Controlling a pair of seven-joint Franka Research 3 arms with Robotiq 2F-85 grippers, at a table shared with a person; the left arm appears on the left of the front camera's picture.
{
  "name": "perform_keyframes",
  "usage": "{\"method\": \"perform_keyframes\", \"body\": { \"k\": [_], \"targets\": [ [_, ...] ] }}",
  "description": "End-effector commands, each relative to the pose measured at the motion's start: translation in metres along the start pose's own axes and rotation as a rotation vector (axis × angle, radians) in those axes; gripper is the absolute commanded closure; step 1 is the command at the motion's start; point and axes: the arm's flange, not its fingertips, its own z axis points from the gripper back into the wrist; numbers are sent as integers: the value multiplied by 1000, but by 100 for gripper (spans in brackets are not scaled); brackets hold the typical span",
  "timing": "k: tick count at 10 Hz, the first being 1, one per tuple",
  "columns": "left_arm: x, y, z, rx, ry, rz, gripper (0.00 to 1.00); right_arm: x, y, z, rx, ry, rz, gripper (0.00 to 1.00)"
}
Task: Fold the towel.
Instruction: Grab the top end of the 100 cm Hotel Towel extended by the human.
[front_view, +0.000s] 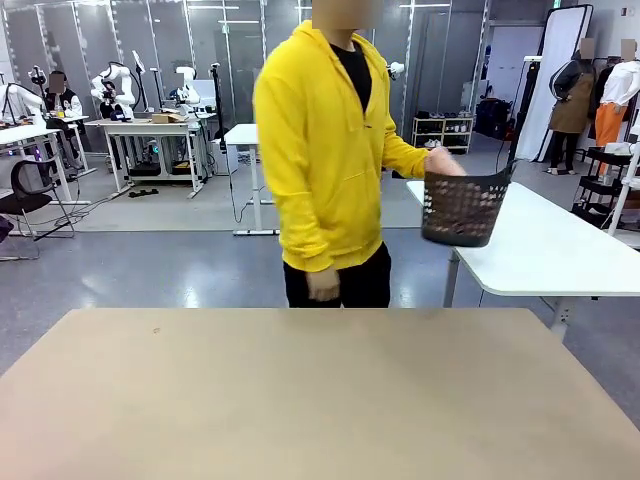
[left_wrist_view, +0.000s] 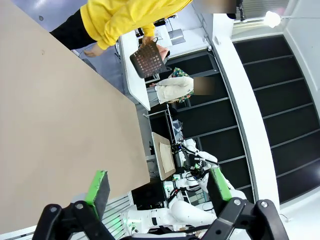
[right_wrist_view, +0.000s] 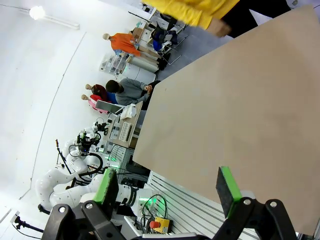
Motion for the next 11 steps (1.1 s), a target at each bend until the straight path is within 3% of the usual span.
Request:
{"method": "perform_keyframes", "body": {
  "k": [1, 11],
  "targets": [
    [5, -3, 4, -16, 10, -5, 0, 0, 2, 3, 9, -5, 4, 0],
    [5, -3, 4, -16, 10, -5, 0, 0, 2, 3, 9, -5, 4, 0]
  ]
}}
